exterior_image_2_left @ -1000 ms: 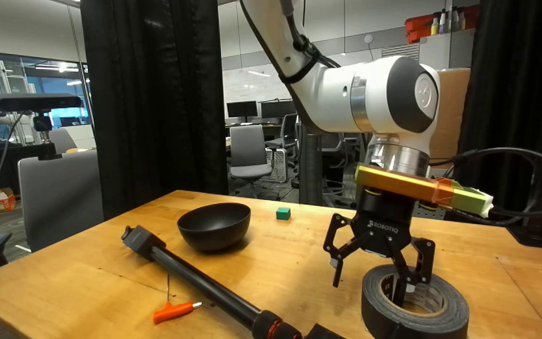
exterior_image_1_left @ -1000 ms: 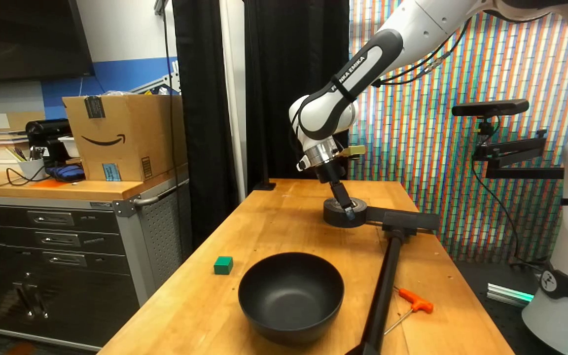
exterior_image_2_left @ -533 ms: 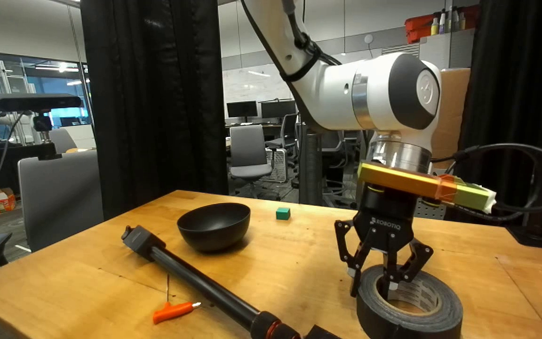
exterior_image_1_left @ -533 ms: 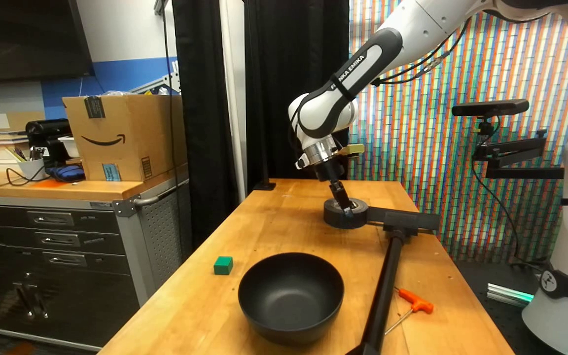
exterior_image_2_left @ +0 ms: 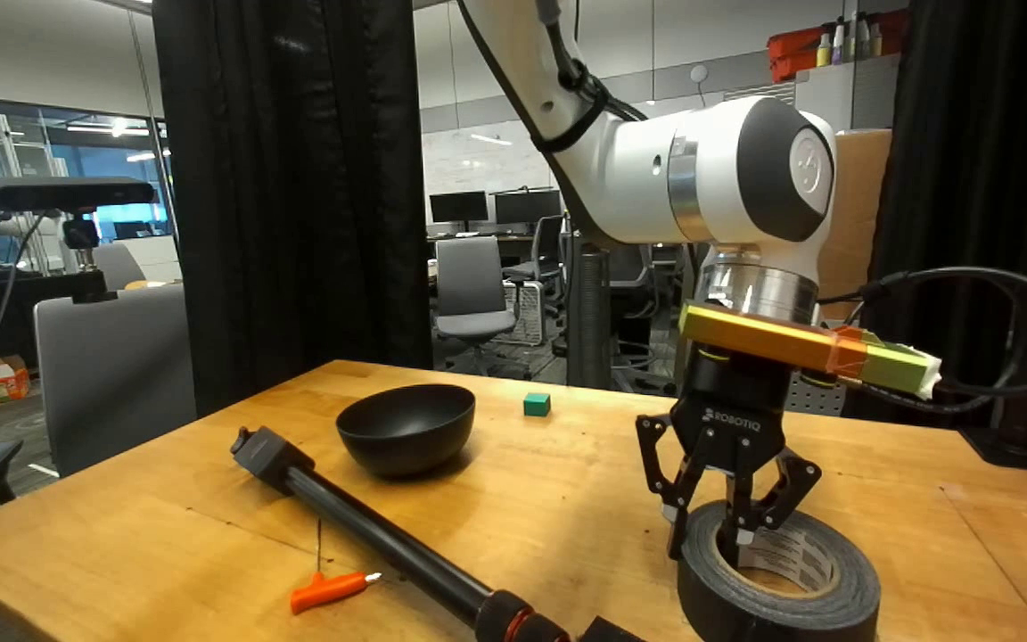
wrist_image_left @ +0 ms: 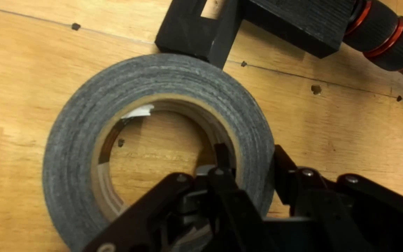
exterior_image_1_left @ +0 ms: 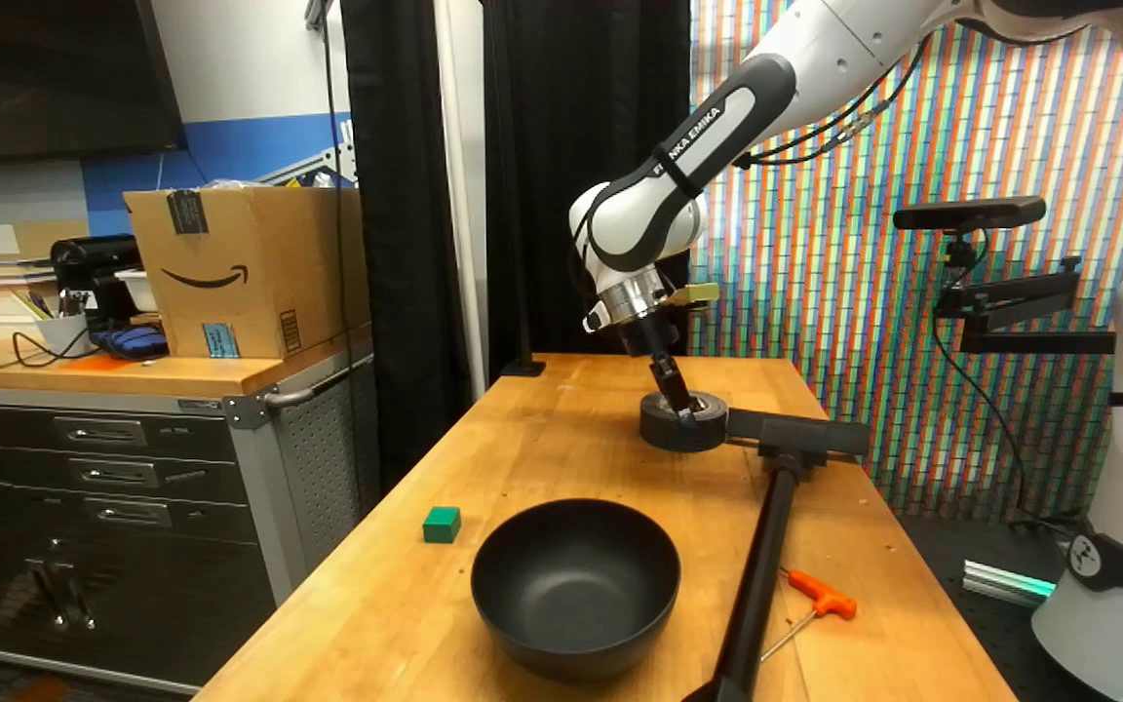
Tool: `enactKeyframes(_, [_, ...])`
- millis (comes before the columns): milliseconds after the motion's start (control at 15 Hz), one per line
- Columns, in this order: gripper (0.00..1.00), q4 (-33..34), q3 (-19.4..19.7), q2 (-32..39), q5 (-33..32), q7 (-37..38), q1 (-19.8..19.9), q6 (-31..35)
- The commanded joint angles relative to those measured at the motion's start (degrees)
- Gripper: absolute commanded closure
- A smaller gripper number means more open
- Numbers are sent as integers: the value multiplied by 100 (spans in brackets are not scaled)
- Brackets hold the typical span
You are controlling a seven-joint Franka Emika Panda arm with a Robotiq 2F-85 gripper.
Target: Move the tape to the left
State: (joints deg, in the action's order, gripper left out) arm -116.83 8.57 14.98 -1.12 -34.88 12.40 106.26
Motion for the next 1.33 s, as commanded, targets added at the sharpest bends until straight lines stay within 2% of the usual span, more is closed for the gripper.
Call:
enactKeyframes(0, [92, 156, -103, -6, -100, -43, 1, -68])
enactKeyframes(667, [92, 398, -562, 27, -635, -90, -449, -153])
enactKeyframes(1267, [92, 425, -662, 15, -1071, -339, -576, -148])
